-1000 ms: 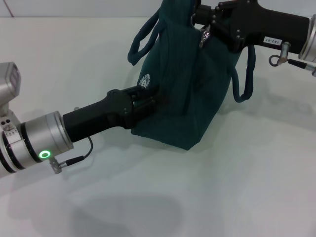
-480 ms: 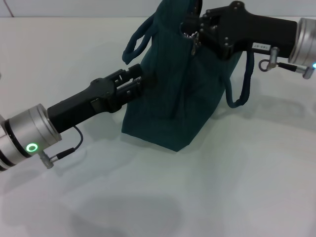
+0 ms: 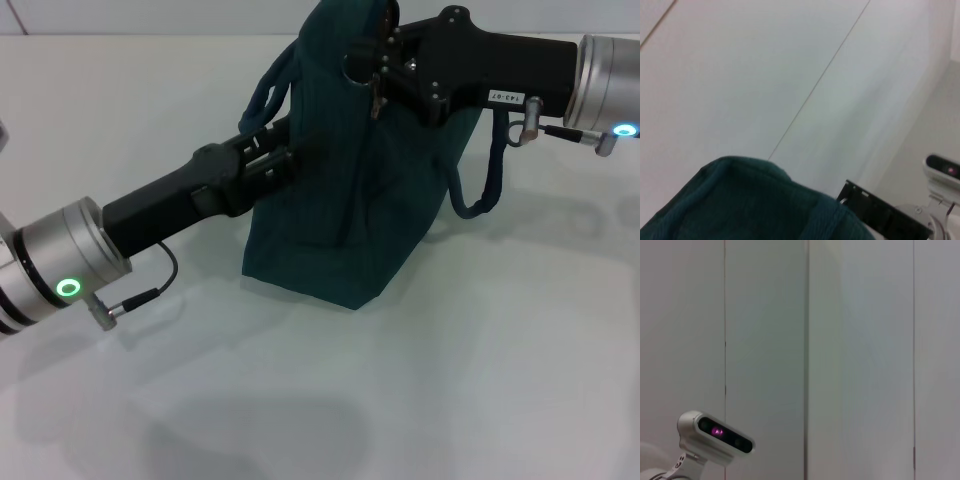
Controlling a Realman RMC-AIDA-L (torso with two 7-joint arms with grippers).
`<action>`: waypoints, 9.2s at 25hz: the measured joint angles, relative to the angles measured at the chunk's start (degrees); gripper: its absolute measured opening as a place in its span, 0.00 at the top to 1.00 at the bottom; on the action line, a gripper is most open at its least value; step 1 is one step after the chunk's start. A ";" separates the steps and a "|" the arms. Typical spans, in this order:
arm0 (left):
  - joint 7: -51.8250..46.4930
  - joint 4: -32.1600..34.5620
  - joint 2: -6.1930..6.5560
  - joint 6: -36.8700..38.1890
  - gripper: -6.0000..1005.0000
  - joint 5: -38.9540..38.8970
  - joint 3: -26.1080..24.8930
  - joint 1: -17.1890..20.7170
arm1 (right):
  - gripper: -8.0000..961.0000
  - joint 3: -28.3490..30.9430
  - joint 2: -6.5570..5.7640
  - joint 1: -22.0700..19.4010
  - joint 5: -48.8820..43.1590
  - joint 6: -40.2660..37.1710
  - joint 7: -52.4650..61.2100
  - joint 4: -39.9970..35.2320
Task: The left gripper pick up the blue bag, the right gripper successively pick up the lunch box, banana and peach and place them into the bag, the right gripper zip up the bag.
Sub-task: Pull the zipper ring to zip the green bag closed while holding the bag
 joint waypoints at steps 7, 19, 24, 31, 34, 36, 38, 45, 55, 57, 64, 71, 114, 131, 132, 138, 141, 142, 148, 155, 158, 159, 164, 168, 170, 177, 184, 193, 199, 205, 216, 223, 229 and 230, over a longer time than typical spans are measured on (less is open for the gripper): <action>-0.42 0.00 -0.09 0.49 0.32 -1.81 0.32 -0.42 | 0.97 0.00 -0.02 0.00 0.00 0.14 0.00 -0.01; 0.19 0.00 -0.09 0.09 0.48 -1.25 1.36 -0.87 | 0.97 0.00 -0.02 0.13 0.00 0.15 0.00 -0.06; 0.82 0.00 -0.16 -0.11 0.53 -1.23 1.40 -0.94 | 0.97 0.00 -0.02 0.15 0.01 0.15 0.00 -0.06; 1.47 -0.15 -0.20 -0.24 0.57 -1.26 1.41 -0.82 | 0.97 0.00 -0.02 -0.23 0.02 -0.16 0.36 -0.06; 1.79 -0.40 -0.20 -0.27 0.62 -1.20 1.41 -0.89 | 0.97 0.00 0.02 -0.56 0.08 -0.23 1.15 -0.06; 2.32 -0.45 -0.20 -0.31 0.71 -1.20 1.41 -0.89 | 0.97 0.04 0.03 -0.94 0.25 -0.46 1.37 -0.06; 2.75 -0.46 -0.20 -0.36 0.79 -1.19 1.40 -0.88 | 0.97 0.13 0.04 -1.37 0.33 -0.71 1.60 -0.06; 3.13 -0.50 -0.18 -1.68 0.92 -1.21 2.18 -0.96 | 0.97 0.49 0.07 -2.21 0.68 -1.04 5.06 -0.05; 4.42 -0.60 -0.19 -2.23 0.94 -0.72 3.90 -0.68 | 0.97 1.22 -0.15 -3.95 5.35 -1.11 14.31 0.82; 4.43 -0.40 -0.18 -2.22 0.94 -0.72 4.26 -0.63 | 0.97 1.80 -0.35 -4.25 5.73 -1.29 14.87 0.88; 4.46 -0.23 -0.18 -2.01 0.94 -0.73 6.25 -0.93 | 0.97 2.11 -0.62 -4.13 5.79 -2.26 15.62 1.45; 4.47 -0.48 -0.18 -1.83 0.94 -0.77 6.42 -0.95 | 0.97 1.85 -0.58 -3.54 5.44 -3.69 15.50 1.00; 4.47 0.21 0.95 -1.52 0.95 -1.40 9.68 -1.03 | 0.89 6.15 -5.65 -3.88 0.29 -3.73 15.92 1.55; 4.70 6.80 0.99 0.46 0.95 2.47 10.15 0.31 | 0.62 5.98 -2.22 -4.94 -3.07 0.91 14.27 1.20; 4.86 6.98 0.90 0.49 0.95 2.56 10.16 0.43 | 0.61 5.98 -1.89 -4.75 -4.14 1.64 14.20 0.74; 5.29 7.31 0.75 0.53 0.95 2.59 10.16 0.97 | 0.57 5.96 -0.25 -4.50 -8.82 4.54 13.81 -1.87; 6.06 7.39 0.70 0.81 0.95 2.59 10.15 0.99 | 0.57 5.90 -0.07 -4.20 -9.66 4.97 13.65 -2.25; 6.55 7.39 0.68 1.10 0.95 2.60 10.16 0.98 | 0.57 5.89 -0.05 -4.08 -9.78 5.05 13.62 -2.28; 7.71 7.39 0.66 1.65 0.95 2.60 10.19 0.98 | 0.57 6.18 -0.03 -4.56 -9.66 4.53 13.53 -4.02; 7.72 7.39 0.69 1.30 0.95 2.59 9.95 0.81 | 0.57 6.00 -0.02 -4.51 -9.47 1.97 13.69 -4.62; 7.73 7.38 0.70 1.04 0.95 2.58 9.89 0.78 | 0.57 5.98 -0.02 -4.43 -9.44 1.06 13.92 -5.31; 7.73 7.38 0.70 0.92 0.95 2.58 9.91 0.77 | 0.57 5.97 -0.02 -4.43 -9.46 0.84 13.99 -5.58; 7.73 7.31 0.70 0.16 0.95 2.57 10.11 0.71 | 0.57 5.89 -0.02 -4.38 -9.68 -0.17 14.39 -5.96; 7.72 7.21 0.64 -0.07 0.95 2.57 10.00 0.68 | 0.57 5.57 -0.02 -4.41 -9.75 -0.52 14.80 -5.96; 7.72 7.21 0.62 -0.08 0.95 2.57 9.82 0.84 | 0.57 5.04 -0.02 -4.65 -9.80 -0.59 14.85 -5.96; 7.72 7.19 0.61 -0.14 0.95 2.56 9.76 1.01 | 0.57 3.83 -0.02 -5.87 -10.69 -0.83 14.91 -5.60; 7.71 6.94 0.61 -0.20 0.95 2.21 9.74 1.08 | 0.57 3.33 -0.02 -8.68 -10.72 -1.59 14.94 -6.00; 7.71 6.94 0.57 -1.05 0.95 1.97 9.65 1.06 | 0.57 3.35 0.14 -13.15 -9.42 -3.95 13.53 -9.55; 7.63 6.94 0.53 -1.07 0.95 1.96 9.66 1.10 | 0.57 4.41 -0.10 -15.55 -1.51 -8.12 9.78 -10.19; 7.66 6.94 0.45 -1.07 0.95 1.96 9.66 1.17 | 0.57 6.97 -0.60 -15.73 -1.13 -10.96 10.09 -8.44; 7.42 6.79 0.38 -1.28 0.95 1.96 9.58 1.36 | 0.57 6.69 -1.20 -16.80 -7.55 -17.21 8.25 -3.87; 7.32 6.77 0.25 -1.50 0.95 1.97 9.49 1.34 | 0.57 6.49 -0.05 -17.35 -9.47 -15.72 6.26 -3.29; 7.28 6.75 0.26 -1.61 0.95 1.97 9.08 1.34 | 0.58 6.41 0.02 -16.59 -9.58 -14.17 5.77 -1.78; 7.28 6.73 0.26 -1.61 0.95 1.97 8.90 1.33 | 0.58 6.41 0.05 -16.51 -9.57 -13.99 5.54 -1.64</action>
